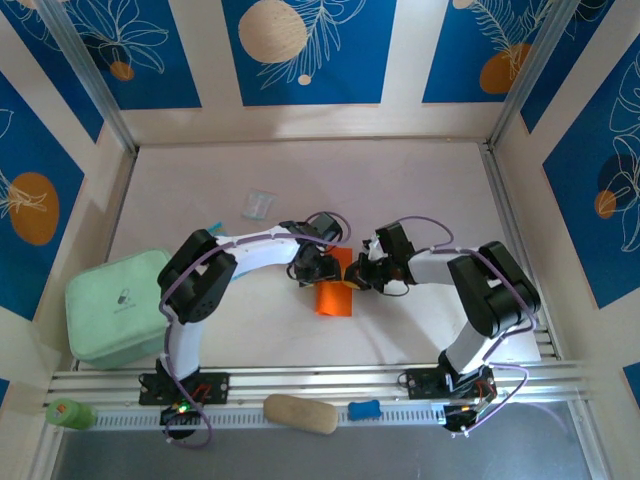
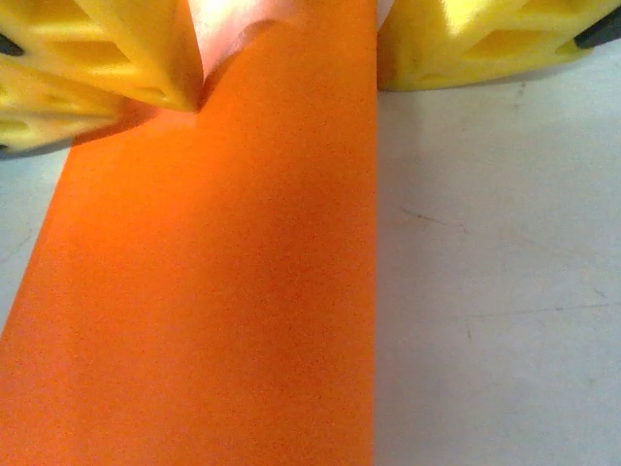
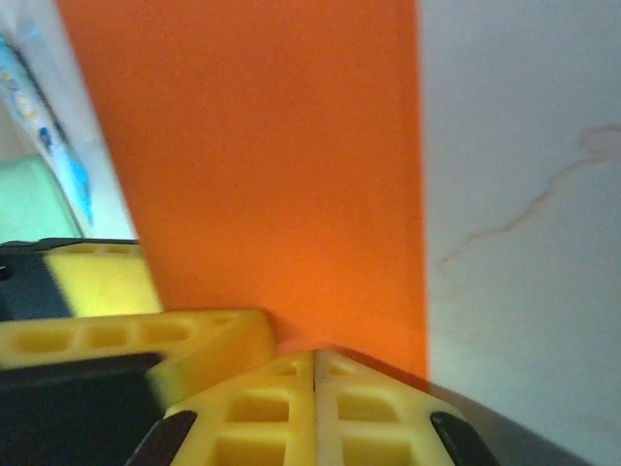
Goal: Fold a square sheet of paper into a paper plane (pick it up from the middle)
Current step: Hold the square sheet of paper at the center of the table.
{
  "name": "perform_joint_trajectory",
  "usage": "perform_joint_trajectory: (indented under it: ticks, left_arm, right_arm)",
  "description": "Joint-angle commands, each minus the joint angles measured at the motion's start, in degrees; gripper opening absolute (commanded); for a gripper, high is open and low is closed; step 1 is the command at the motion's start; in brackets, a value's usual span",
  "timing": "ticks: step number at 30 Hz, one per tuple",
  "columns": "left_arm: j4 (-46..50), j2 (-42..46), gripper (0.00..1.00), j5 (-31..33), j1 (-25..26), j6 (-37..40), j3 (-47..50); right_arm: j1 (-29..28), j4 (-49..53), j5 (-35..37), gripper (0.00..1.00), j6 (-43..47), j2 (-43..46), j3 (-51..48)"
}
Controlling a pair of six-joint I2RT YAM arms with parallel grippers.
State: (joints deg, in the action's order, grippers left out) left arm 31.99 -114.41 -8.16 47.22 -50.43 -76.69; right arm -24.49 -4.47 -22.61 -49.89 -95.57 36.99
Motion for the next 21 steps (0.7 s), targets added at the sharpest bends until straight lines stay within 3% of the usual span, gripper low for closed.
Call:
perform_joint_trajectory:
  ticks: [1,11,21]
  left_arm:
    - [-6.5,-6.2,0.57,0.6,0.4,1.7,2.6]
    - [-7.2,-3.9,0.58,0.3,0.3,2.2,3.2]
    - [-14.4,13.9,0.65,4.4,-0.6,3.6,11.0]
  right_arm:
    - [-0.7,3.6,2.2,0.03,2.5,-1.7,-1.4]
    - [1.0,10.0,3.5,0.03,9.6,-2.4,0.3]
    - [1.1,17.0,0.0,0.04,19.9,-6.6,8.0]
